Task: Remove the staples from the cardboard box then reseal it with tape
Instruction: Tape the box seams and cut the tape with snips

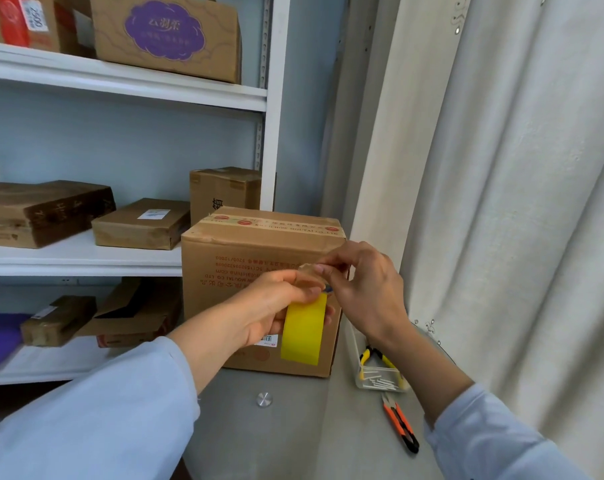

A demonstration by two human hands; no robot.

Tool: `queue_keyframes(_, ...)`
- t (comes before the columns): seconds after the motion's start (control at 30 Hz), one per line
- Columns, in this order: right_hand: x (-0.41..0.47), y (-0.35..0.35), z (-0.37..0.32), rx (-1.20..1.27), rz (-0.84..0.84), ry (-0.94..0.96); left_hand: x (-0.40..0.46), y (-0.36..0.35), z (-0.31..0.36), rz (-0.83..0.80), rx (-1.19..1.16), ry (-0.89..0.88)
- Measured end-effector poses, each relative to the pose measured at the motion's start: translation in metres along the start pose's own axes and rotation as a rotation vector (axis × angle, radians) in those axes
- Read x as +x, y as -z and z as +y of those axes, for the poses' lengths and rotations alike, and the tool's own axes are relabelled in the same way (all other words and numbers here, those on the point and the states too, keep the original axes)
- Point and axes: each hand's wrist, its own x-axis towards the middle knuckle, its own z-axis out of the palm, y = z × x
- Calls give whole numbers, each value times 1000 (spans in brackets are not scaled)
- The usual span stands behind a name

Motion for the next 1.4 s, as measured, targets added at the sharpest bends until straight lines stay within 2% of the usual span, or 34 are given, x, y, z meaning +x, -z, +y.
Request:
queue_keyframes(0.07, 0, 1, 5, 30, -18, -42, 1, -3, -5, -1, 9, 13)
queue_keyframes(0.17, -1, -1, 20, 106, -164, -175, -1, -11, -22, 13, 85, 18)
queue_keyframes(0.3, -5, -8, 37, 97, -270, -239, 2, -21, -36, -57, -44, 111)
queue_keyframes(0.43, 12, -9, 52, 109, -296, -220, 19, -22, -25, -49, -66, 118)
queue_keyframes(0.57, 37, -8, 61, 246, -430, -179, 34, -17, -10, -21, -7, 116)
queue_keyframes(0.8, 67, -27, 57, 124, -596, -171, 42, -6, -6, 17, -27, 121)
queue_keyframes(1.13, 57, -23, 20, 207, -551, -281, 25, 13, -4, -18, -33, 160)
queue_keyframes(1.4, 70, 6, 24, 305, -411, -428, 19, -5, 16, -45, -120, 133)
